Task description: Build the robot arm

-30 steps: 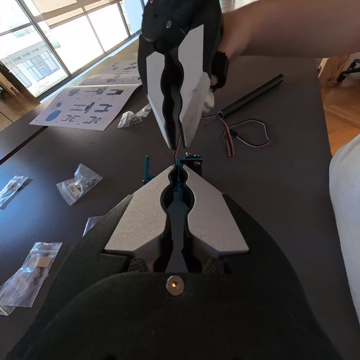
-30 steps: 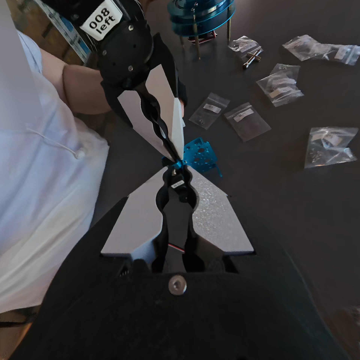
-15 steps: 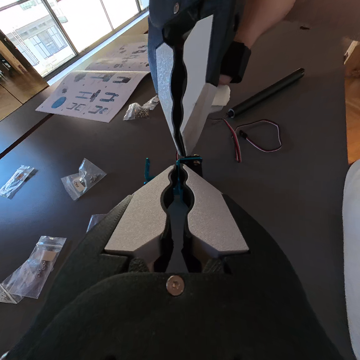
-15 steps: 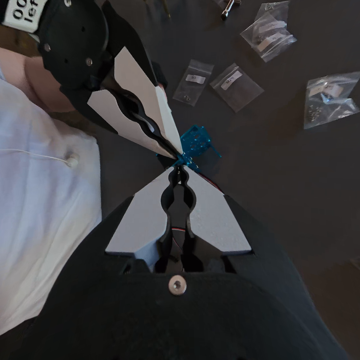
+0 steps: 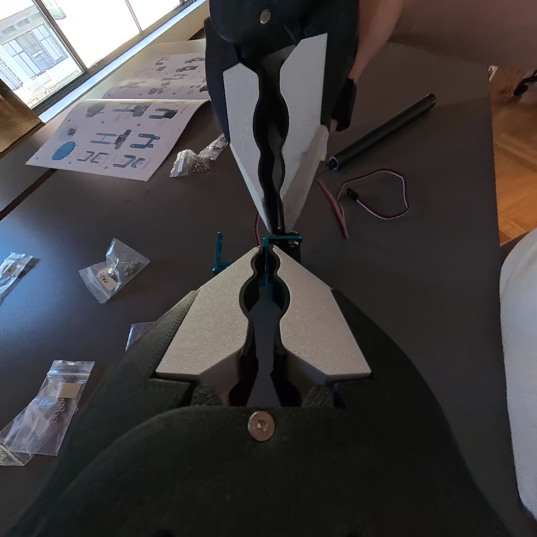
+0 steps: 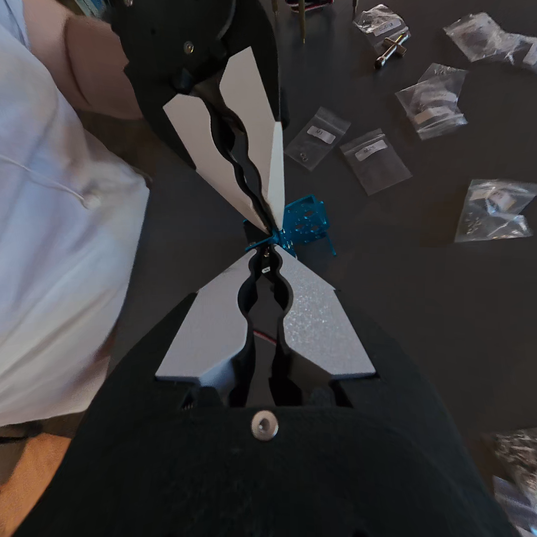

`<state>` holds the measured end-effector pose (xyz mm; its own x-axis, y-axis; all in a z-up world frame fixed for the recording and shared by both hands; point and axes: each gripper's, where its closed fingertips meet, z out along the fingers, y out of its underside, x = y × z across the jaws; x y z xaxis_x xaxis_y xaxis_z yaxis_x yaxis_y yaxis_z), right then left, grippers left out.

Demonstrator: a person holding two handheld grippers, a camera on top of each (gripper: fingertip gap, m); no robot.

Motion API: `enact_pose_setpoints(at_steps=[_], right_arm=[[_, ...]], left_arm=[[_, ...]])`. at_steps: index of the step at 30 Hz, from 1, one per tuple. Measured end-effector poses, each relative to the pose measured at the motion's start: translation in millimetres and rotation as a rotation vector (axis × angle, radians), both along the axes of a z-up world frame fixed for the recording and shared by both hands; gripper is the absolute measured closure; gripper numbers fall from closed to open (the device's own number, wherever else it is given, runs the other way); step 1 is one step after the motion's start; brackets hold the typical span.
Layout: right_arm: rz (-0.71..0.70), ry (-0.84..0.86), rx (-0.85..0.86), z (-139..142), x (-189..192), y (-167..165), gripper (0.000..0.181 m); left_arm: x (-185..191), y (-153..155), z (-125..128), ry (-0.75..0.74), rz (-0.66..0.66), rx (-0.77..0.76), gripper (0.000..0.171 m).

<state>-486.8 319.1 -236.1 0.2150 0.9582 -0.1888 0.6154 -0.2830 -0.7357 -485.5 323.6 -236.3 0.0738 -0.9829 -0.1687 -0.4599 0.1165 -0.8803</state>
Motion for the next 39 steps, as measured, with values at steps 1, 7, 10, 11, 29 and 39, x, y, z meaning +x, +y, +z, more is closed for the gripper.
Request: enact_pose_setpoints(at_steps=[1,7,10,11,29,39], right_arm=[[0.018,-0.019,0.03,-0.2,0.2,-0.2,0.176],[0.091,-0.197,0.02,-2.2,1.1,-3.7,0.175],[0.125,-0.289,0.01,-3.7,2.6,-3.1,0.173],[0.131,-0.315,0.0,-5.3,3.4,-2.6,0.171],[-0.028,-0.133,0.102,-3.2,6.6,-4.1,0.178],[-0.158,0.088,0.018,12.8,28.4,4.0,0.18]], left_arm=[[0.0,0.0,0.0,0.002,-0.001,0.002,0.17],[1.0,-2.3,-0.4,0.007,-0.018,-0.002,0.17],[2.1,-1.5,-0.1,-0.007,-0.017,0.012,0.169],[2.8,-1.0,-0.2,-0.016,-0.018,0.022,0.168],[2.4,-4.9,-1.0,-0.051,-0.094,0.048,0.169],[-0.1,-1.3,0.7,-0.075,-0.082,-0.02,0.17]])
